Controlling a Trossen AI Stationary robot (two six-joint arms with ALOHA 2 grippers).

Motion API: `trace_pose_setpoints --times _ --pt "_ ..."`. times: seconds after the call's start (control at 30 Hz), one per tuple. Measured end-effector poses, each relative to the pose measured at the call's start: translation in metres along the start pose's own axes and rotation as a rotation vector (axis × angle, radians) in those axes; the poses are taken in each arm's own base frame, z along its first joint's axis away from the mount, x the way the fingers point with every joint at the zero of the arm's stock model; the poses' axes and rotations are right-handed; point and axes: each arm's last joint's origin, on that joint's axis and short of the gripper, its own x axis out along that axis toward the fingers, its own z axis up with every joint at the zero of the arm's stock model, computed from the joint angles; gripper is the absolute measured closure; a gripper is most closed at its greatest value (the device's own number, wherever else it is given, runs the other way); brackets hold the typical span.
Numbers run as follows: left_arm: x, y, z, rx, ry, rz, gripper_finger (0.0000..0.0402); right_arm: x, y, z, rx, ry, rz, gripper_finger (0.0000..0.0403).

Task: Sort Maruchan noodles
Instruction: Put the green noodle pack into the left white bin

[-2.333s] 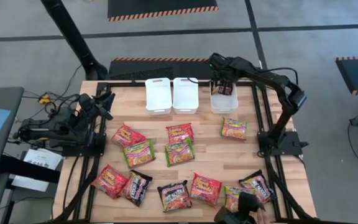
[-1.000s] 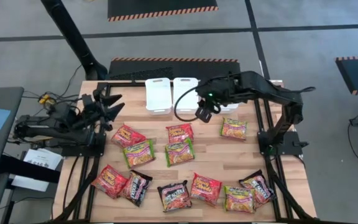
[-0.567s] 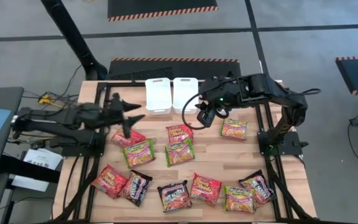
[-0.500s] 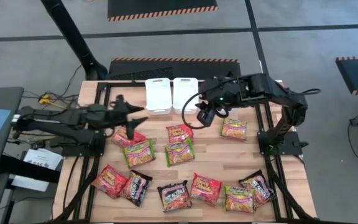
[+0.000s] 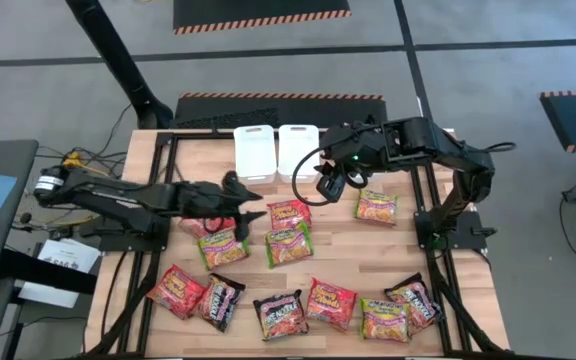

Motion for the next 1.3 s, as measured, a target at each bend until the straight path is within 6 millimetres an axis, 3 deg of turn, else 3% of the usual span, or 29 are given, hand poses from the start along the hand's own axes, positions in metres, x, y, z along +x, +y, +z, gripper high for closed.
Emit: trace_pose_setpoints --times 0.27,0.8,1.0,1.3 --pt "0.043 -0.012 -0.022 0.015 0.051 -0.053 0.0194 0.001 -0.002 0.001 -0.002 -0.001 -0.005 0.0220" --pt "0.111 -0.038 -0.051 0.236 0.217 -0.174 0.0194 0.003 -0.008 0.003 0.012 0.001 -0.018 0.0220" --pt "0.115 -0.052 -0.053 0.278 0.221 -0.223 0.0194 0.003 -0.008 0.002 0.010 0.006 -0.019 0.0220" --pt "0.113 -0.055 -0.068 0.331 0.332 -0.233 0.0194 0.003 -0.008 0.002 0.009 0.008 -0.020 0.0220"
